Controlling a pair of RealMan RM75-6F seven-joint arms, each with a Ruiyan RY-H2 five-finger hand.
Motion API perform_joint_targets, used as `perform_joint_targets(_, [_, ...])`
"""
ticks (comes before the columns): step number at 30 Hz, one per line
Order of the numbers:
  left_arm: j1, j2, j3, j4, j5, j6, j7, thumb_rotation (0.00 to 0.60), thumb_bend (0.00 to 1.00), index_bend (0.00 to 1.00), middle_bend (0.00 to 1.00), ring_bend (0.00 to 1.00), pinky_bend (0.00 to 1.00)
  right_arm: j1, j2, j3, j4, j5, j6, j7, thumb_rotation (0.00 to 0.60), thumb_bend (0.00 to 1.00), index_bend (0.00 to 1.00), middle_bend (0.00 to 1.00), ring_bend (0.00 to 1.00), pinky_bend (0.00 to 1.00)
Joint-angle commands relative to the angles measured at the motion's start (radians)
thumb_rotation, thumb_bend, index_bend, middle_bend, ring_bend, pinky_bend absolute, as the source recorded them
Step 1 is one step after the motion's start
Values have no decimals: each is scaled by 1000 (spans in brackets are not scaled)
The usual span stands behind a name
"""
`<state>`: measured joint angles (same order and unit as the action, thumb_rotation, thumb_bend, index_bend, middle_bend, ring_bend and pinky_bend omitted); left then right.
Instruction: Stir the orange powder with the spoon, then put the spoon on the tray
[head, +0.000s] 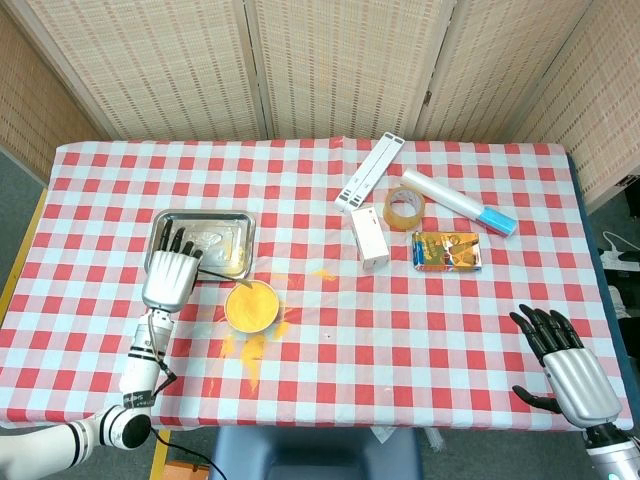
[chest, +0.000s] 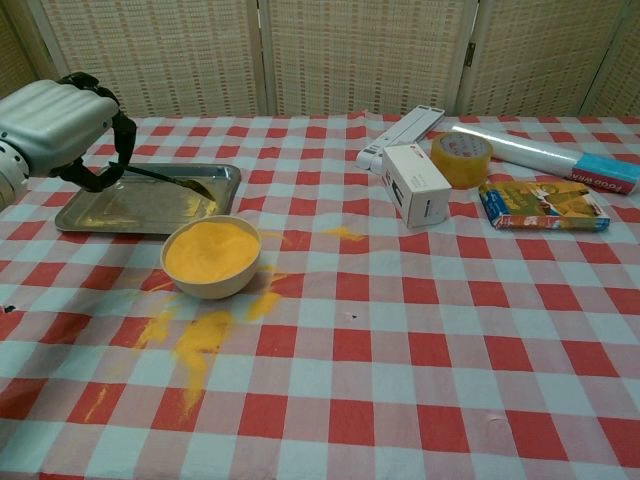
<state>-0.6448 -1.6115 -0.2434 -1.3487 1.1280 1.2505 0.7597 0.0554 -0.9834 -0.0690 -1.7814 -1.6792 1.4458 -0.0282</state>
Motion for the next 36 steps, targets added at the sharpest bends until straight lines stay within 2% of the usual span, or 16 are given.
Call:
perform_joint_targets(1, [-56,-67,-86,178,-103,-85,-82,600,829,828,398,126,0,1,-3,4,2,10,-5,-6,600,50,0,0,0,0])
perform_joint_targets(6, [-111,-130,-121,365,-175,-175,-103,600,829,828,403,126,0,4,-7,13,3,39,-17,-18,600,50,0,0,0,0])
perform_joint_targets(11, [-137,-189,-115,534,-192,-245,-156,600,796,828,405,126,0,1,-16,10,0,33,-16,-47,600,50,0,0,0,0])
perform_joint_targets(14, [-145,-220,-105,621,-178,-268,-204,600,743,826,405,126,0,-1,-21,3,-5,20,-15,-60,600,51,0,0,0,0])
perform_joint_targets(16, [-144,-233,-96,659,-162,-282,-245,600,661,761,400,124,0,1,-21,3,-6,24,-20,-59,600,51,0,0,0,0])
perform_joint_targets(18, [-142,-236,-88,675,-152,-295,-269,600,589,589,367,103,0,2,-24,5,-7,28,-24,-63,600,51,0,0,0,0])
perform_joint_targets(21, [-137,-226,-88,657,-157,-319,-276,600,527,221,247,29,0,2,-28,1,-8,18,-24,-67,600,51,0,0,0,0])
perform_joint_targets(22, [-135,-221,-88,644,-159,-323,-279,600,513,131,215,12,0,2,-28,0,-7,15,-23,-68,600,51,0,0,0,0])
perform_joint_targets(24, [-127,-210,-84,613,-159,-327,-280,600,497,30,176,1,0,2,-28,-1,-9,14,-23,-67,600,50,0,0,0,0])
perform_joint_targets(28, [-111,-181,-67,550,-152,-324,-264,600,481,0,103,0,0,0,-23,-3,-12,7,-16,-61,600,50,0,0,0,0])
perform_joint_targets(31, [-93,-140,-68,461,-149,-297,-265,600,479,0,49,0,0,-2,-19,-6,-13,0,-12,-52,600,50,0,0,0,0])
perform_joint_targets(36, [-3,17,-34,159,-61,-192,-351,600,478,0,18,0,0,-8,-7,-12,-16,-17,5,-35,600,51,0,0,0,0])
